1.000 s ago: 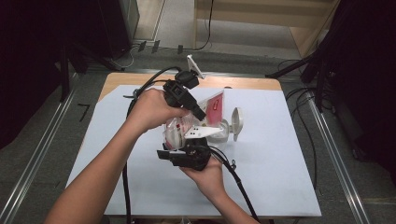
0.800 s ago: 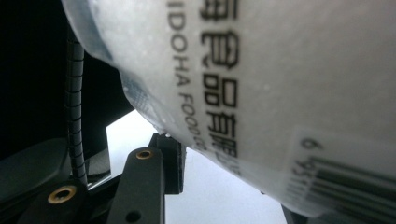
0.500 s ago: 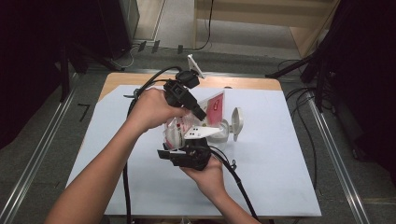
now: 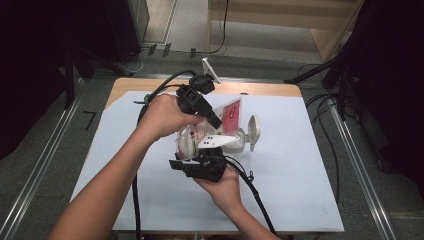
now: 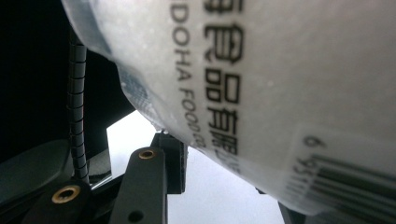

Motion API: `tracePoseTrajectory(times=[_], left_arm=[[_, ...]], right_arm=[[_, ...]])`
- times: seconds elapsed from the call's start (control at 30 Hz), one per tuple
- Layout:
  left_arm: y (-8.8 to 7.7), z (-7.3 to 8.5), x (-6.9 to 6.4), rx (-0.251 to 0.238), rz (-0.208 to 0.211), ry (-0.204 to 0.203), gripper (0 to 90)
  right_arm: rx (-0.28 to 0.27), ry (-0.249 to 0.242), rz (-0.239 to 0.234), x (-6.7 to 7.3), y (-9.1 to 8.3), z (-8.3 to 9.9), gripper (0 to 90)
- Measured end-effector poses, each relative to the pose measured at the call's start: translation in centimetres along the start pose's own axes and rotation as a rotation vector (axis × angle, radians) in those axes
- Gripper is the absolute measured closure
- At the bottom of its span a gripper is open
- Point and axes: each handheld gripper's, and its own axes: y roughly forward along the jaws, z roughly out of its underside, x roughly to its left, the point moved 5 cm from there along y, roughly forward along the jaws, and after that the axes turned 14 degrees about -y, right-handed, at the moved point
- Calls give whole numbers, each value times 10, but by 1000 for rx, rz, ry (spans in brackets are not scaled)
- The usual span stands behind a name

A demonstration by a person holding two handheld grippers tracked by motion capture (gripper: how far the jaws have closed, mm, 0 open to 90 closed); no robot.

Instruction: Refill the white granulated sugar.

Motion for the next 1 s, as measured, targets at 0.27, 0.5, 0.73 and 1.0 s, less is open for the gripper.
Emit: tracePoseTrajectory(times=[0.27, 0.5, 0.73, 1.0], left_arm=[[0, 0, 0, 3, 0, 5, 765], [0, 1, -1, 0, 3, 11, 764], [-1, 2, -2, 3, 2, 12, 763], [-2, 2, -2, 4, 4, 9, 759]], right_arm=[[-2, 1, 3, 0, 0, 0, 640], [-6, 2, 12, 1, 1, 0, 641], [-13, 2, 15, 2, 2, 0, 640], [-21, -6, 20, 3, 3, -1, 641]])
